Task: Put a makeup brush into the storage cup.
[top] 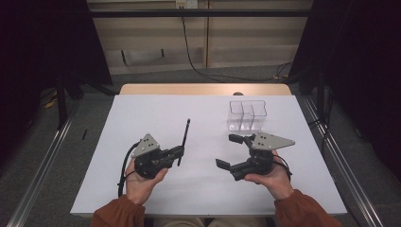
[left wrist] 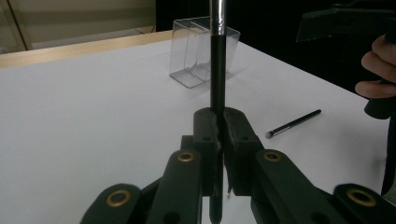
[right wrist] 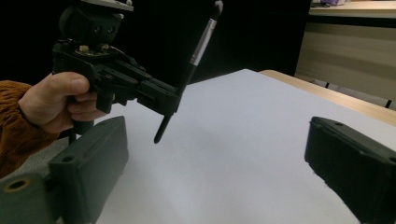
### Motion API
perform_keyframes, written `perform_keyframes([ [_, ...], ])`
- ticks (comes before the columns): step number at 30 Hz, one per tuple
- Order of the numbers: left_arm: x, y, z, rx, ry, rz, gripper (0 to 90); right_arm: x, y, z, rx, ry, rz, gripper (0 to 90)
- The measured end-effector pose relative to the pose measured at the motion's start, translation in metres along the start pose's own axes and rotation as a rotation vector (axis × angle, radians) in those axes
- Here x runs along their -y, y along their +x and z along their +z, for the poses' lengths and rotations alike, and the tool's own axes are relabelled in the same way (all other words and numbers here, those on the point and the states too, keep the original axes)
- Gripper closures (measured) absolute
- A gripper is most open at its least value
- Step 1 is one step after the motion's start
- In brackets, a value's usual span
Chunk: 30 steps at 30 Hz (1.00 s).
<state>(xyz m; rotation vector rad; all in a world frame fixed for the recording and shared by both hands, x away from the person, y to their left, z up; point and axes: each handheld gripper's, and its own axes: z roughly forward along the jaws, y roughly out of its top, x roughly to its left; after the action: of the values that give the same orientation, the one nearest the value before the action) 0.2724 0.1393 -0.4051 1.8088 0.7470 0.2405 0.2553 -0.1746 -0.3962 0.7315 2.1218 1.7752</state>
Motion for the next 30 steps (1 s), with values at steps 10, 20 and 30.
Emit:
perform_keyframes([
  [10, -0.005, -0.008, 0.011, 0.020, 0.000, -0.006, 84.5, -0.011, 0.002, 0.020, -0.031, 0.002, -0.025, 17.7],
  [20, -0.005, -0.014, 0.020, 0.033, 0.001, 0.014, 84.5, -0.018, -0.003, 0.036, -0.051, 0.007, -0.025, 29.3],
  [30, -0.001, -0.017, 0.023, 0.043, 0.008, 0.018, 84.6, -0.017, -0.004, 0.048, -0.049, 0.017, -0.006, 48.9],
])
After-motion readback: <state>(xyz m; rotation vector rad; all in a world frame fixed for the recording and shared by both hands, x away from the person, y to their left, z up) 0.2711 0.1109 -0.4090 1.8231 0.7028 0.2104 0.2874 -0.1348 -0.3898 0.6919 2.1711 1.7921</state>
